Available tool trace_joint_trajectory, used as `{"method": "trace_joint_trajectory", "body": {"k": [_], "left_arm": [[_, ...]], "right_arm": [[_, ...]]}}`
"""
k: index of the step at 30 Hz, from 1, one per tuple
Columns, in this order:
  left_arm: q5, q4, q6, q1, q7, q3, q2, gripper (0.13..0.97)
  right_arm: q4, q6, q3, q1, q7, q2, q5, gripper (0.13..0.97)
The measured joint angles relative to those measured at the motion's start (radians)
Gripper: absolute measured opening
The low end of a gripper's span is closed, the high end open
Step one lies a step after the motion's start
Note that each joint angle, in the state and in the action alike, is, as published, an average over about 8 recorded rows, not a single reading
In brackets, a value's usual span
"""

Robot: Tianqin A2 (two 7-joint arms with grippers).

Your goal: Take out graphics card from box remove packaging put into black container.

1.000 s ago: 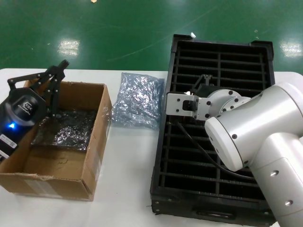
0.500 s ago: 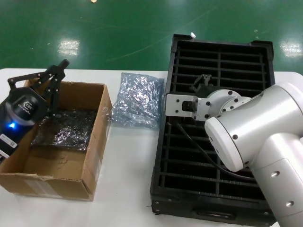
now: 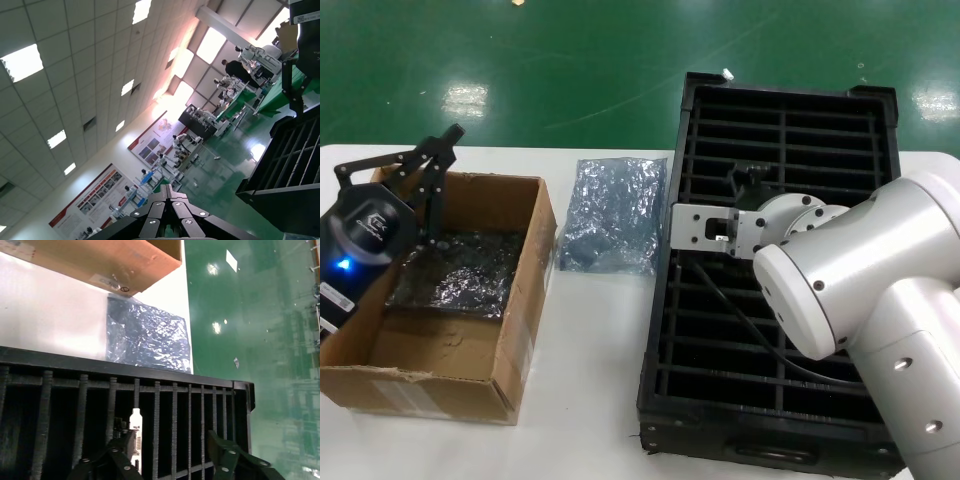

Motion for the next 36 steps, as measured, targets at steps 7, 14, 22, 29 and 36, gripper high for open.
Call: {"method": "trace_joint_trajectory", "body": {"k": [7, 14, 22, 29, 36], "left_arm": [[-0.009, -0.034, -0.022, 0.012, -0.036, -0.009, 0.006, 0.140], [-0.047, -0.217, -0.143, 0.065, -0.202, -0.049, 0.043, 0.140], [-0.099, -0.518, -0.411, 0.115, -0.448, -0.137, 0.156, 0.142], [-0.108, -0.648, -0.576, 0.116, -0.559, -0.178, 0.232, 0.160], [-0.082, -0.661, -0.614, 0.141, -0.601, -0.152, 0.230, 0.206]], "right_arm": [[0.026, 0.030, 0.025, -0.004, 0.036, 0.000, -0.035, 0.589], [0.092, 0.102, 0.074, -0.008, 0.124, -0.001, -0.114, 0.692], [0.145, 0.223, 0.135, 0.005, 0.258, -0.001, -0.160, 0.829], [0.149, 0.278, 0.165, 0.013, 0.313, 0.000, -0.149, 0.906], [0.151, 0.322, 0.182, -0.030, 0.272, 0.015, -0.053, 0.950]]}}
